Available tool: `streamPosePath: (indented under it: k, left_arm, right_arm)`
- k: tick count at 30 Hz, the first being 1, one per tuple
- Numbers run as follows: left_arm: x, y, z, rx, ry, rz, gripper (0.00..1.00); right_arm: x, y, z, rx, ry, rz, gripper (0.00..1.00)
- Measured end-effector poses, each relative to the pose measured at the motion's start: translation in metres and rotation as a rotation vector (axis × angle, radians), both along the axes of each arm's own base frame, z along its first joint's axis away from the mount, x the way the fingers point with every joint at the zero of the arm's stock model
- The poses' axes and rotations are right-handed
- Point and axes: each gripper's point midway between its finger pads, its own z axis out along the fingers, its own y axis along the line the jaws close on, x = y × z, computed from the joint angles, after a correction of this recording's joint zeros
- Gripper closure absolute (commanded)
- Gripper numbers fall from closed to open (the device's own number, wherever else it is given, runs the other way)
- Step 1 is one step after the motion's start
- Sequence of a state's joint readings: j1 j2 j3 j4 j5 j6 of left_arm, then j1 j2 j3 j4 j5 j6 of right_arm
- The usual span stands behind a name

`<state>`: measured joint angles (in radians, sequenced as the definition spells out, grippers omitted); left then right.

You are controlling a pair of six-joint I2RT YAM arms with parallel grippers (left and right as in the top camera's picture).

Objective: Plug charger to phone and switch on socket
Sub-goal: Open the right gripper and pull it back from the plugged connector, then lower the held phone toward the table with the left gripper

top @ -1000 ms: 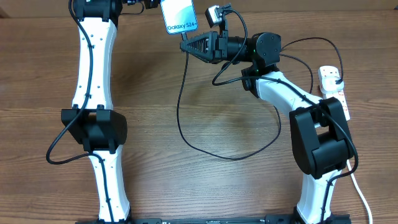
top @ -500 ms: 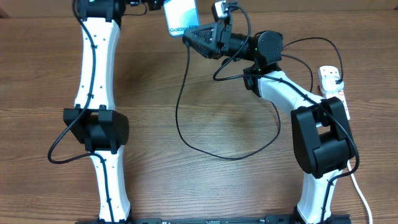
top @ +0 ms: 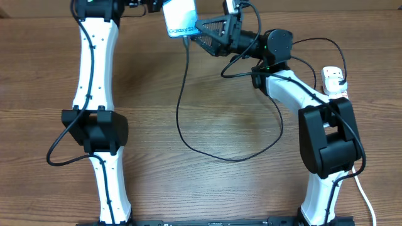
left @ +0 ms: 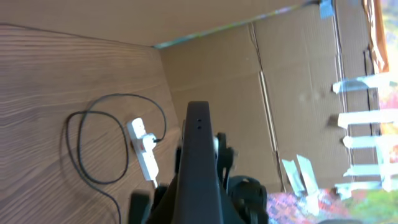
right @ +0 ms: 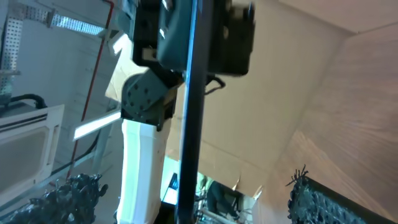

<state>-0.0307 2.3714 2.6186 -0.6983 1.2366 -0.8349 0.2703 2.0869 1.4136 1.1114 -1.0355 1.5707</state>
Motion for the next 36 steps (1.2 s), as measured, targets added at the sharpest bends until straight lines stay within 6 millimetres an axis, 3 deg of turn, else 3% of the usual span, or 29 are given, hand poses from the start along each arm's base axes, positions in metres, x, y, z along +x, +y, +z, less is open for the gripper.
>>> streamPosePath:
  k: [2, 5, 9, 17, 20, 23, 25, 28, 33, 36]
  left_arm:
    - [0.002, 0.010, -0.002, 0.000, 0.015, 0.018, 0.96]
    - [0.006, 0.024, -0.004, 0.001, 0.032, 0.044, 0.96]
    - [0.009, 0.038, -0.005, 0.003, 0.036, 0.071, 0.96]
    - [0.005, 0.038, -0.012, 0.020, 0.044, 0.063, 0.96]
    - [0.001, 0.039, -0.021, 0.040, 0.067, 0.063, 0.96]
    - [-0.002, 0.041, -0.035, 0.081, 0.105, 0.078, 0.96]
    - [-0.006, 0.043, -0.048, 0.122, 0.139, 0.093, 0.96]
    - [-0.014, 0.045, -0.069, 0.208, 0.194, 0.113, 0.96]
    - [-0.031, 0.043, -0.110, 0.418, 0.276, 0.134, 0.96]
    - [-0.041, 0.030, -0.132, 0.540, 0.296, 0.119, 0.96]
  right_arm:
    - [0.009, -0.010, -0.008, -0.017, 0.048, -0.020, 0.00]
    - [0.028, -0.026, -0.036, -0.074, 0.188, -0.054, 0.00]
    - [0.040, -0.046, -0.097, -0.198, 0.436, -0.089, 0.00]
    - [0.005, -0.064, -0.193, -0.461, 0.707, -0.099, 0.00]
    - [-0.011, -0.082, -0.226, -0.594, 0.783, -0.141, 0.01]
    - [-0.019, -0.100, -0.246, -0.705, 0.791, -0.181, 0.01]
    - [-0.022, -0.113, -0.252, -0.774, 0.778, -0.216, 0.01]
    - [-0.023, -0.127, -0.243, -0.850, 0.725, -0.268, 0.01]
    - [-0.024, -0.142, -0.188, -0.909, 0.585, -0.372, 0.00]
    - [-0.031, -0.149, -0.150, -0.915, 0.510, -0.428, 0.00]
